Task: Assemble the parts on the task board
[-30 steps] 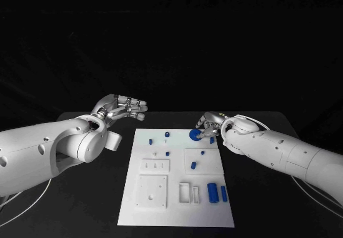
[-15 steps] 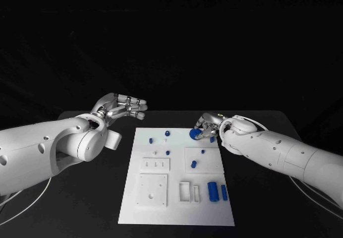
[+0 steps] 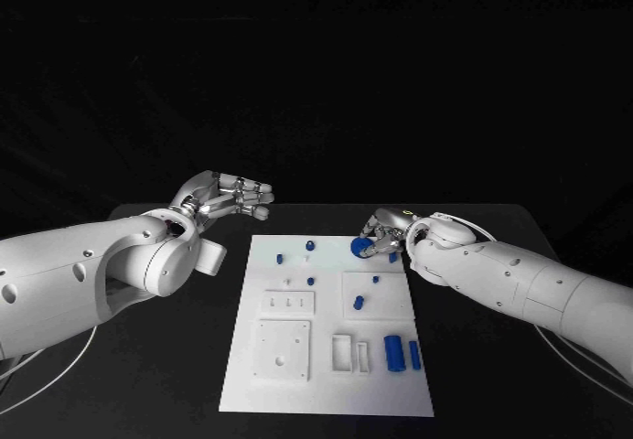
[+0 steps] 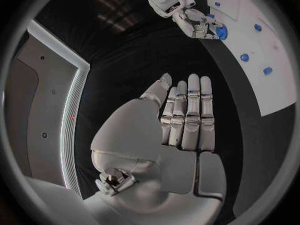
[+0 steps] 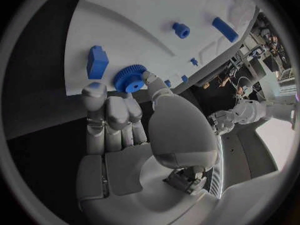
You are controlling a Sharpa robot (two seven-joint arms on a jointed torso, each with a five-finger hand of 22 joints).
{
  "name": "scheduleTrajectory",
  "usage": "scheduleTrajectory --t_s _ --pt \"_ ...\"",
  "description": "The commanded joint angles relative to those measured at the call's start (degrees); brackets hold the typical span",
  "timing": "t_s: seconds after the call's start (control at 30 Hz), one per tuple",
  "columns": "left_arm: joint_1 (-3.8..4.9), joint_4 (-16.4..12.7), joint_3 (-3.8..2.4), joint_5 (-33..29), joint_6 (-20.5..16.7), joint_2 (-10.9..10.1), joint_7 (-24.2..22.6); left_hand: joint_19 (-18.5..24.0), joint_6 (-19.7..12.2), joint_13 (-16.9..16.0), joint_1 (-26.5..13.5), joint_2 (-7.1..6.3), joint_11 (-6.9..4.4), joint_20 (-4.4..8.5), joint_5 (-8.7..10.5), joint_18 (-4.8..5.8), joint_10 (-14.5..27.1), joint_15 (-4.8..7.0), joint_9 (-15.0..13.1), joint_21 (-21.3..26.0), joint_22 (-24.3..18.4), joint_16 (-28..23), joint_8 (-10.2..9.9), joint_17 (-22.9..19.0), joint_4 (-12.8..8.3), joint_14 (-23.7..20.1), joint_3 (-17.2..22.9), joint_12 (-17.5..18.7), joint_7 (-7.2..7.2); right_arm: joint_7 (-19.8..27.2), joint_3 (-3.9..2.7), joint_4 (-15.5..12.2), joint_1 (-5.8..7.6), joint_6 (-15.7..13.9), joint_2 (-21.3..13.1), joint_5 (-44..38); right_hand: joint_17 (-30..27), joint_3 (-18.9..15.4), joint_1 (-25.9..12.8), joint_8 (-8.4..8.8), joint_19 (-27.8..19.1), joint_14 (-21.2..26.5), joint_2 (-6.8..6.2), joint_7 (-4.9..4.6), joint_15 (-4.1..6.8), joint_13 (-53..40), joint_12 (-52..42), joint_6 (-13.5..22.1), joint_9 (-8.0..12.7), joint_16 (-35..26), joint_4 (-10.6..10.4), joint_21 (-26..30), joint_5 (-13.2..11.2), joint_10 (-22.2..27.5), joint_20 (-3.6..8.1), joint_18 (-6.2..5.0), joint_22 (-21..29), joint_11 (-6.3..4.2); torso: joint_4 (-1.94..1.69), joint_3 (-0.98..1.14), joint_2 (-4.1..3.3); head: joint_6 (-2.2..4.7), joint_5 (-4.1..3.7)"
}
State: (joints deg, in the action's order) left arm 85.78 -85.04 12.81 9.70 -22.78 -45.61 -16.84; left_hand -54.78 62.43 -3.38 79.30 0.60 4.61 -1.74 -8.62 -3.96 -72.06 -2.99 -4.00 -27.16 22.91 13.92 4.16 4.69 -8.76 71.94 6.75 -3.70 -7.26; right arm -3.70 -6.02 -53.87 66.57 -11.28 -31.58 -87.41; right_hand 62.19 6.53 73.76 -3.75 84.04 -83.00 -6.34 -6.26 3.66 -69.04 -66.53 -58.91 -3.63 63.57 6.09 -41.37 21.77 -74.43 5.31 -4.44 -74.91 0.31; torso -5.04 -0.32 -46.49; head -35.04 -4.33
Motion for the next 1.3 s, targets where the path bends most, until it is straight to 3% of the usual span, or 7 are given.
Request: scheduleTrajectory --t_s 0.03,0.23,0.33,0.53,0.67,0.93,1.3 --pt "0.09 0.0 -0.02 0.2 0.8 0.1 -0.3 -0.2 -0.4 0.0 -0.1 -0.43 -0.04 -0.04 0.07 0.21 0.3 0.04 0.0 0.2 0.1 -0.2 -0.3 -0.1 0.3 -0.3 -0.1 0.2 0.07 0.1 0.15 0.3 -0.30 2.5 0.0 -0.6 0.0 1.3 -0.5 0.19 1.6 -0.3 0.49 -0.08 0.16 -0.1 0.1 -0.4 0.0 -0.1 0.6 -0.3 0.9 0.2 -0.31 -0.55 -4.9 -0.14 0.05 0.06 -0.01 -0.12 -0.06" --pt "0.09 0.0 -0.01 0.2 0.8 0.1 -0.2 -0.2 -0.4 0.0 -0.1 -0.43 -0.04 -0.04 0.07 0.21 0.3 0.04 0.0 0.2 0.1 -0.2 -0.3 -0.1 0.3 -0.3 -0.1 0.2 0.07 0.2 0.16 0.5 -0.35 2.8 -0.1 -0.5 0.1 7.2 -2.1 0.19 1.5 -0.3 0.33 -0.12 0.22 -0.2 0.0 -0.8 0.0 -0.1 3.3 -0.6 2.1 0.2 -0.28 -0.52 -4.9 -0.20 0.14 0.07 -0.01 -0.18 -0.07" --pt "0.09 0.0 -0.01 0.2 0.8 0.1 -0.1 -0.2 -0.4 0.0 -0.1 -0.43 -0.04 -0.04 0.07 0.21 0.3 0.04 0.0 0.2 0.1 -0.2 -0.3 -0.1 0.3 -0.3 -0.1 0.2 0.07 0.3 0.17 0.4 -0.38 3.1 -0.2 -0.5 0.1 10.4 -2.6 0.28 1.4 -0.3 0.08 -0.07 0.16 -0.2 0.1 -0.9 0.0 -0.1 4.9 -0.7 4.0 0.3 -0.27 -0.54 -4.9 -0.27 0.11 0.11 0.01 -0.22 -0.09" --pt "0.09 0.1 0.00 0.2 0.9 0.1 0.0 -0.3 -0.4 0.0 0.0 -0.49 -0.01 -0.06 0.08 0.22 0.4 0.01 0.0 0.4 0.1 -0.2 -0.3 -0.1 0.4 -0.3 0.0 0.2 0.06 0.5 0.23 0.5 -0.55 3.3 -0.1 -0.8 0.3 15.4 -3.7 0.26 1.3 -0.3 -0.20 -0.12 0.23 -0.3 0.0 -1.5 0.0 0.0 6.9 -1.3 6.5 0.3 -0.21 -0.54 -5.0 -0.41 0.04 0.14 0.02 -0.36 -0.13" --pt "0.09 0.1 0.00 0.2 0.8 0.1 0.0 -0.3 -0.4 0.0 0.0 -0.49 -0.01 -0.06 0.08 0.22 0.4 0.01 0.0 0.4 0.1 -0.2 -0.3 -0.1 0.4 -0.3 0.0 0.2 0.06 0.6 0.30 0.5 -0.72 2.9 -0.1 -1.3 0.4 17.7 -4.4 0.24 1.1 -0.3 -0.17 -0.02 0.30 -0.4 0.0 -2.2 0.0 -0.1 7.6 -1.7 6.6 0.3 -0.15 -0.50 -5.0 -0.51 0.07 0.15 0.00 -0.32 -0.17" --pt "0.09 0.0 0.01 0.3 0.8 0.1 0.1 -0.3 -0.5 0.0 0.1 -0.50 0.00 -0.05 0.07 0.21 0.4 0.01 0.0 0.4 0.1 -0.2 -0.3 -0.1 0.4 -0.3 0.0 0.2 0.04 -0.3 0.50 0.0 -0.92 -1.0 0.0 -4.6 0.6 14.7 -4.1 0.24 1.2 -0.4 0.37 0.79 0.49 -0.8 -0.6 -4.7 0.0 0.2 6.2 -2.4 1.8 -0.4 -0.02 -0.28 -5.0 -0.89 0.12 0.13 -0.03 -0.21 -0.12" --pt "0.09 -0.1 0.01 0.4 0.7 0.0 0.2 -0.3 -0.5 0.0 0.1 -0.50 0.00 -0.05 0.07 0.21 0.4 0.01 0.0 0.4 0.1 -0.2 -0.3 -0.1 0.4 -0.3 0.0 0.2 0.04 -1.1 0.55 -2.5 -0.94 -7.1 -0.6 -8.7 0.7 11.9 -3.0 0.18 1.5 -0.5 0.92 2.17 1.12 -1.1 -0.6 -9.2 -0.2 0.2 3.8 -3.1 0.1 -0.9 0.63 0.31 -5.2 -1.56 0.12 0.13 0.03 -0.08 0.15"
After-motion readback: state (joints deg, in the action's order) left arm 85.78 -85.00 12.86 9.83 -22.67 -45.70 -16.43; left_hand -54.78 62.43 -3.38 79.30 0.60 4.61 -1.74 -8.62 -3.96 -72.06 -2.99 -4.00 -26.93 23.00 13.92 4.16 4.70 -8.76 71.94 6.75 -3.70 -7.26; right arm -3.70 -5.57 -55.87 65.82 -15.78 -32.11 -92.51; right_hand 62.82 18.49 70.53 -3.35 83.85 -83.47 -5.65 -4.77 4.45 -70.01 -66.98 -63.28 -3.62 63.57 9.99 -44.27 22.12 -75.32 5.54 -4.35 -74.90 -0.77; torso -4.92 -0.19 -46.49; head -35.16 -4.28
